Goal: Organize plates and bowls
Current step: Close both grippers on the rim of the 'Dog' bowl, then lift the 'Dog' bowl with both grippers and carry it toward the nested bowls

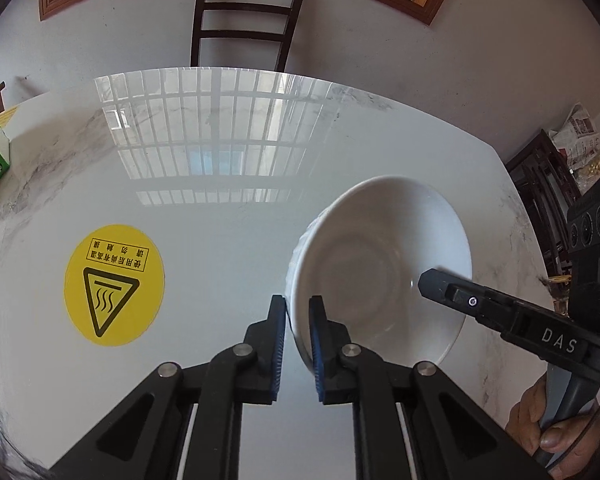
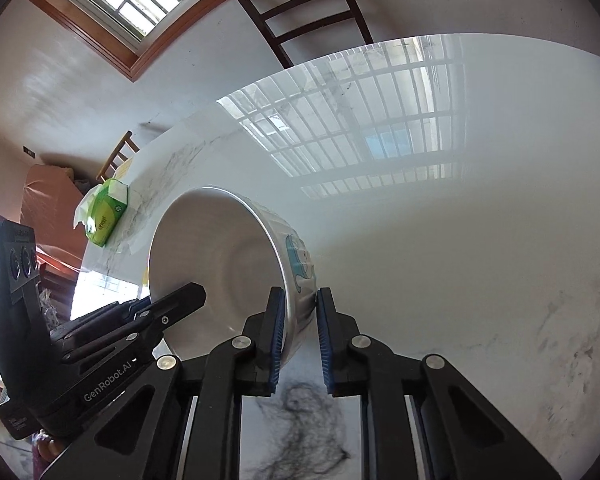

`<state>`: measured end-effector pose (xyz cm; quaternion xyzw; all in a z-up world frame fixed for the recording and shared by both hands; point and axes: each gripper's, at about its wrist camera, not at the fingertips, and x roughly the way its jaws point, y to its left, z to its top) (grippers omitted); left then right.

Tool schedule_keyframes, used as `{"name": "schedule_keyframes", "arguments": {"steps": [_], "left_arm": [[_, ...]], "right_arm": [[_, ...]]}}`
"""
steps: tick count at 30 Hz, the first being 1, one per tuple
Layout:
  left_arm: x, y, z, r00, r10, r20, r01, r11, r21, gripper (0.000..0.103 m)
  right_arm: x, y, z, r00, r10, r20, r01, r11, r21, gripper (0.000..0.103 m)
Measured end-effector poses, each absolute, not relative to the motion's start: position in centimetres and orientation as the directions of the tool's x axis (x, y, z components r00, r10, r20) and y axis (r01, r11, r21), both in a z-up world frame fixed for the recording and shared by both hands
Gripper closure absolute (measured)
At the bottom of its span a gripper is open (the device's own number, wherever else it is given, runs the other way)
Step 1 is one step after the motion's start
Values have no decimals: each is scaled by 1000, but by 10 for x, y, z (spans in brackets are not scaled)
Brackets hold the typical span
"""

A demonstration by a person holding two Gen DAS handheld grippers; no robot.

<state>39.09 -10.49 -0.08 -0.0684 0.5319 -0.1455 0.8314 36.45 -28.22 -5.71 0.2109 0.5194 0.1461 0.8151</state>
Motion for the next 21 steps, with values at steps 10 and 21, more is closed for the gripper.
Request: {"name": "schedule_keyframes", "arguments": {"steps": [10,21], "left_arm": [[289,-96,69,444,-323,-836,203,945,-257,90],[174,-71,93,425,-386,-819,236,920,-311,90]], "right_arm": [[282,-285,-2,409,548,-729,-70,816,574,86],[165,-262,39,369,564,-739,-167,822,544,85]]}}
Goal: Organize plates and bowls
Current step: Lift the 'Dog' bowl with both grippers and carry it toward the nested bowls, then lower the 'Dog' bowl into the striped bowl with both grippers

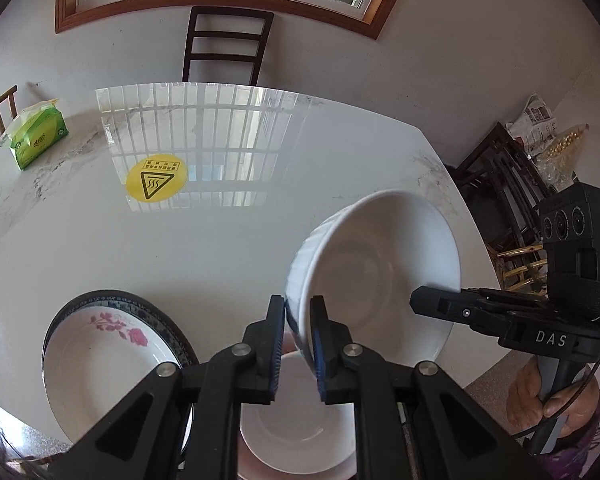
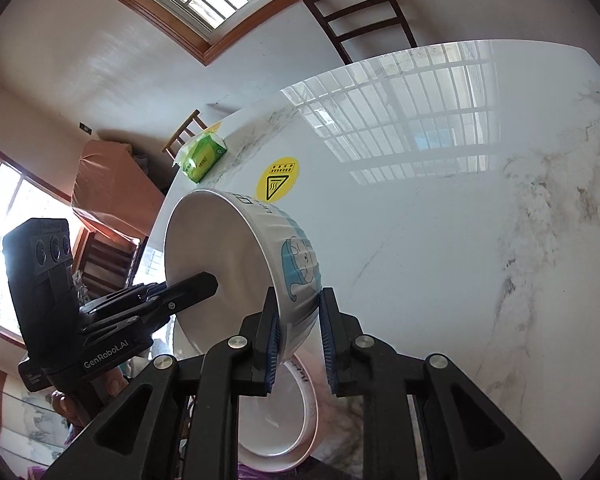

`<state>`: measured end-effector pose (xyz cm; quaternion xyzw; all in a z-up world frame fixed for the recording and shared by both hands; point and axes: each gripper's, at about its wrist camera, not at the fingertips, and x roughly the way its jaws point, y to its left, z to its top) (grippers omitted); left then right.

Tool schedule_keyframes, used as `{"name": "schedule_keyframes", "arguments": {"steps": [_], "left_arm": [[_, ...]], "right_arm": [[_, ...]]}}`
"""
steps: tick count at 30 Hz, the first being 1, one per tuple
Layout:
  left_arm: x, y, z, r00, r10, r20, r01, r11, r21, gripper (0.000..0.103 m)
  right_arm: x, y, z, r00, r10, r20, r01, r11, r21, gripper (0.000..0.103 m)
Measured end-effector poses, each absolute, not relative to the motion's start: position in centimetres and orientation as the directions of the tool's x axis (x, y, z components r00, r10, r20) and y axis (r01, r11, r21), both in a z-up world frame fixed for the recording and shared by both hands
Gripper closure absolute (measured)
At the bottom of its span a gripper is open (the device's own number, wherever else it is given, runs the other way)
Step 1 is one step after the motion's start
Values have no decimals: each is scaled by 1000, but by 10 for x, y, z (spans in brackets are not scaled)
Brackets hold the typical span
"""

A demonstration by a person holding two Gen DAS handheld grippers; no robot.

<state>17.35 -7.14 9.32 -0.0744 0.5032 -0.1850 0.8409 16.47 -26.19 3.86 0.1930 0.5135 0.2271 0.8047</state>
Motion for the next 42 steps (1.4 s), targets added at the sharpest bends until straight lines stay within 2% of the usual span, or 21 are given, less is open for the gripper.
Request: {"name": "schedule_keyframes", "arguments": {"steps": [15,42], "left_arm": [[97,-54,56,307,-378,-873,241,919,-313,90],[109,-56,35,266,-346,-900,203,932,-299,89]], "right_arm": [[87,-233,17,292,541,-789,-164,841,516,84],[91,-219,-3,248,526,-813,-131,850,510,83]]}}
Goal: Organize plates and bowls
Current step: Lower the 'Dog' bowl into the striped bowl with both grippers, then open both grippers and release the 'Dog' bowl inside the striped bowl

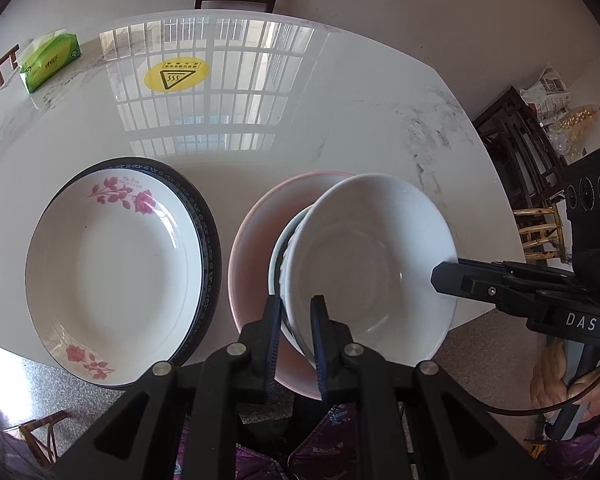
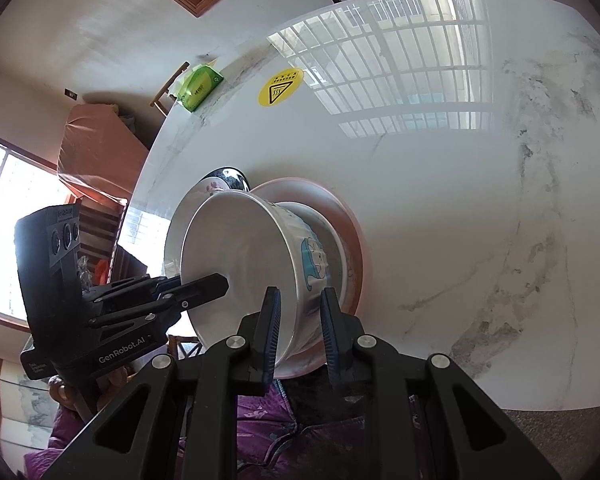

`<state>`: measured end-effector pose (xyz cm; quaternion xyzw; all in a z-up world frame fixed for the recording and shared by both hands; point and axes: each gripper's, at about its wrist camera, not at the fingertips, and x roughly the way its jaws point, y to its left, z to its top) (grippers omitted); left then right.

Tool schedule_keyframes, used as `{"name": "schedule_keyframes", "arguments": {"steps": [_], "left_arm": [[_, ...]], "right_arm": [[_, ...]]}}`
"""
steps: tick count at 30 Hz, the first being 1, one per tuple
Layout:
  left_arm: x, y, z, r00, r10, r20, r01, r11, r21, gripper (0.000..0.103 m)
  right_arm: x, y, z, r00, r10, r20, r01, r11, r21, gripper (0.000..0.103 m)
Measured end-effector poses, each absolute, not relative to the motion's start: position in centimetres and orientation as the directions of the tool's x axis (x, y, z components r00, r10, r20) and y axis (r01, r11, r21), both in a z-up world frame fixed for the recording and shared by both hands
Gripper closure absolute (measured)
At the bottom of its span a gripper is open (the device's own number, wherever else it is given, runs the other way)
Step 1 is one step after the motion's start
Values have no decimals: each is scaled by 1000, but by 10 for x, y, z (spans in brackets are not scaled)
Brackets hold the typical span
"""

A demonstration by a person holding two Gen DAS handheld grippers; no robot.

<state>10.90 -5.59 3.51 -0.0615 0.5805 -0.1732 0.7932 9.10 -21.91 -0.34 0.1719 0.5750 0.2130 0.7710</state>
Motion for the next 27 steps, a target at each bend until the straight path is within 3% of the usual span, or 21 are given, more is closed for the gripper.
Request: {"name": "schedule_keyframes", "arguments": {"steps": [9,13,15,23,27], "left_arm": [[100,-63,44,328,-304,-894,249,941,-228,84],[86,-69,58,446,-252,-859,315,942,-113,65],[78,-70,62,514,-228,-827,315,947,-65,63],[58,-66,60,671,-149,-726,271,961,53,63],[49,-62,57,711,-170,-682,258,966,28,63]], "right_arm": [[92,-220,-7,244,531,-811,-128,847,516,82],[87,-222,-1,271,533,-801,-154,846,511,81],[81,-222,5,305,536,-787,-179,844,506,81],[39,-229,25,579,453,-678,-252,890,380,57],[15,-231,21,679,428,-597,-230,896,381,46]]}}
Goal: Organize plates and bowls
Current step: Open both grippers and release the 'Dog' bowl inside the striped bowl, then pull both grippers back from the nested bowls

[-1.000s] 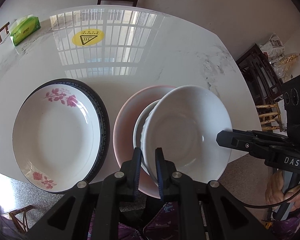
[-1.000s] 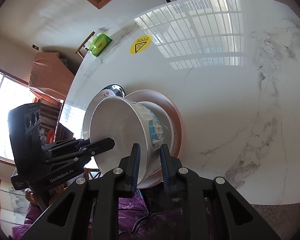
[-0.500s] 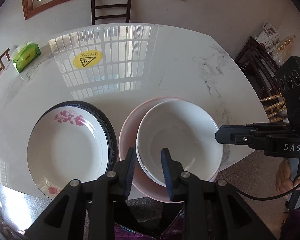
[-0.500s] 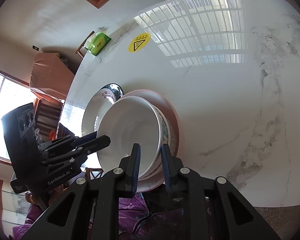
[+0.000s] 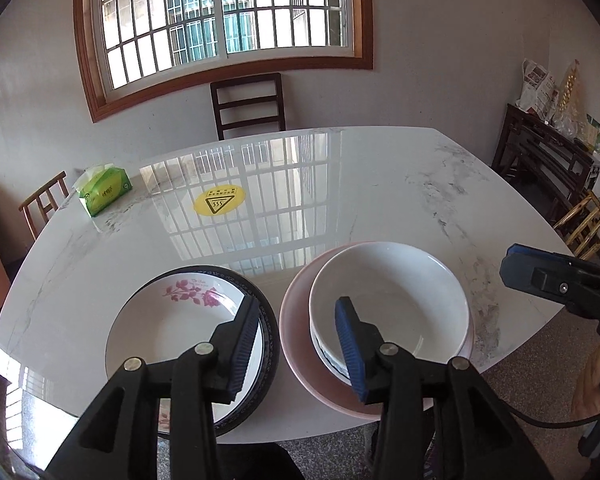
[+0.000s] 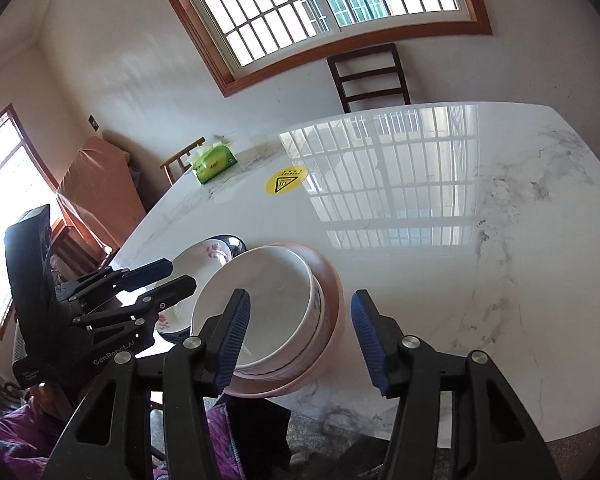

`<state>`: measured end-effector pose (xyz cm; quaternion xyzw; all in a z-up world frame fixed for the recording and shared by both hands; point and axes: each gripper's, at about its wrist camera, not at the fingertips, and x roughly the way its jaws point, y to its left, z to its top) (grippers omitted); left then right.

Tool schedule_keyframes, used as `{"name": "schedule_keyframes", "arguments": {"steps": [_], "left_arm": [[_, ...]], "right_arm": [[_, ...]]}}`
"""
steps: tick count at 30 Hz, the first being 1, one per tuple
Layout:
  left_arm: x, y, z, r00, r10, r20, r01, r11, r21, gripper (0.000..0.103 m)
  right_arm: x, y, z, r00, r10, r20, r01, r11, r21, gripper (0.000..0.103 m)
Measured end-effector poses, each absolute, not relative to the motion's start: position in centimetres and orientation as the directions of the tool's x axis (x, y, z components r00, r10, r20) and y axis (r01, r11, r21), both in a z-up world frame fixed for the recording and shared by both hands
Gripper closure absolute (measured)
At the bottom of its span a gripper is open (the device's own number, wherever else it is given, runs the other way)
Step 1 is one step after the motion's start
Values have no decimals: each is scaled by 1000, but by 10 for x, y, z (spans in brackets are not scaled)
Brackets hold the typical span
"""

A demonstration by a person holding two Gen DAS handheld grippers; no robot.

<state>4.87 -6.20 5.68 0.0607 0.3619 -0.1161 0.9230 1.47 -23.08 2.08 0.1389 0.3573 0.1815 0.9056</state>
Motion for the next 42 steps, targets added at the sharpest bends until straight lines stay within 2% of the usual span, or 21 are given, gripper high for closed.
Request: {"name": "schedule_keyframes", "arguments": {"steps": [2,4,6,9,11,15,19,21,25,33,38,42], "left_arm": [[42,-61,54,732,-171,-660,251,968,27,63],[37,-60,51,738,-175,-652,245,969,18,62],[33,-58,47,740,-177,-649,239,971,7,61],[22,-58,43,758,-145,-636,211,977,30,48],[12,-57,40,777,-121,-618,190,981,47,43],[-6,-54,33,796,-82,-599,141,989,52,34],[-17,-53,25,783,-97,-614,142,990,24,33],[-18,-53,22,769,-88,-633,132,991,22,31],[-28,-50,16,749,-169,-641,171,983,-60,31],[-56,-60,27,798,-197,-570,214,976,-38,30],[-53,-63,27,791,-195,-580,216,976,-33,30],[-41,-60,22,781,-146,-607,179,984,-6,30]], "right_arm": [[1,-231,17,717,441,-540,-212,876,434,38],[-16,-228,14,762,427,-487,-190,866,462,24],[-33,-223,11,795,410,-447,-172,859,482,16],[-59,-218,4,842,362,-399,-117,845,521,9],[-74,-212,0,852,323,-412,-85,861,501,4],[-91,-193,-7,835,297,-464,-80,898,432,2],[-91,-188,-11,816,285,-503,-64,909,412,0],[-93,-185,-15,804,332,-493,-96,892,443,1],[-96,-186,-21,782,438,-443,-162,829,535,0],[-99,-172,-18,740,528,-416,-271,800,535,0],[-104,-161,3,779,443,-445,-300,885,356,0],[-95,-174,13,815,306,-493,-198,945,259,0]]}}
